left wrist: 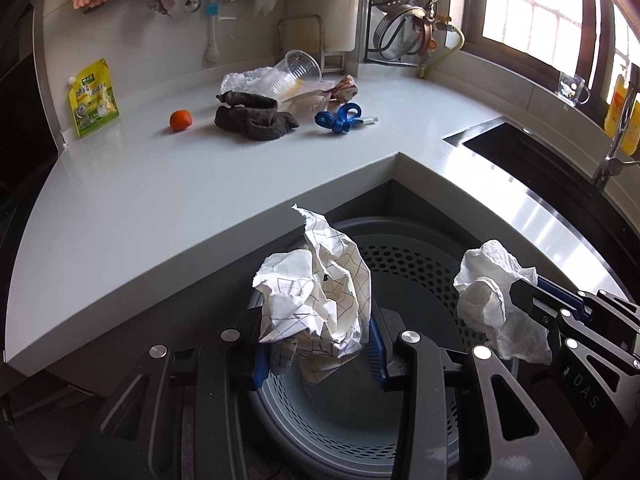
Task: Collect trash
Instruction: 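Carry paper and tissue over the basket and open both tools to drop them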
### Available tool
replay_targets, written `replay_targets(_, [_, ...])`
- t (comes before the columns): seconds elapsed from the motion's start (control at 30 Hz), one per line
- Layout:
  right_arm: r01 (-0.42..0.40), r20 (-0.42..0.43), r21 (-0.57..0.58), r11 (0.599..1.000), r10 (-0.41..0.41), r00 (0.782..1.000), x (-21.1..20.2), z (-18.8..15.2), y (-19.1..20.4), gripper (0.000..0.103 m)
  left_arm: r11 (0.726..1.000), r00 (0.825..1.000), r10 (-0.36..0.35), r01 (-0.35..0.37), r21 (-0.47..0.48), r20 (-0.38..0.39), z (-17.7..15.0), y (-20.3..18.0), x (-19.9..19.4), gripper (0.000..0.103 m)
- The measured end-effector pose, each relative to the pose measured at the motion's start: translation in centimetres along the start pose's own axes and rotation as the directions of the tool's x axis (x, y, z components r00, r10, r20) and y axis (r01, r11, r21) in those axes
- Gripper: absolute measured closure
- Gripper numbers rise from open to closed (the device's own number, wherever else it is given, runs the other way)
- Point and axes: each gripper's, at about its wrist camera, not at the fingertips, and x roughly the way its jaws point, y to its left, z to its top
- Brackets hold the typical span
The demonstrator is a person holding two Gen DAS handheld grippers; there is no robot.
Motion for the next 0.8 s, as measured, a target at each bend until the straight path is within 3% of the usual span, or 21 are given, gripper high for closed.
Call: replay_targets(0.8, [-0.029,-0.100,0.016,0.999,0.030,0.995,3.1,-1.7,-0.6,0.090,1.000,0.997,-0.029,0.029,-0.004,-0.078,-1.1,-0.5,2.3,0.060])
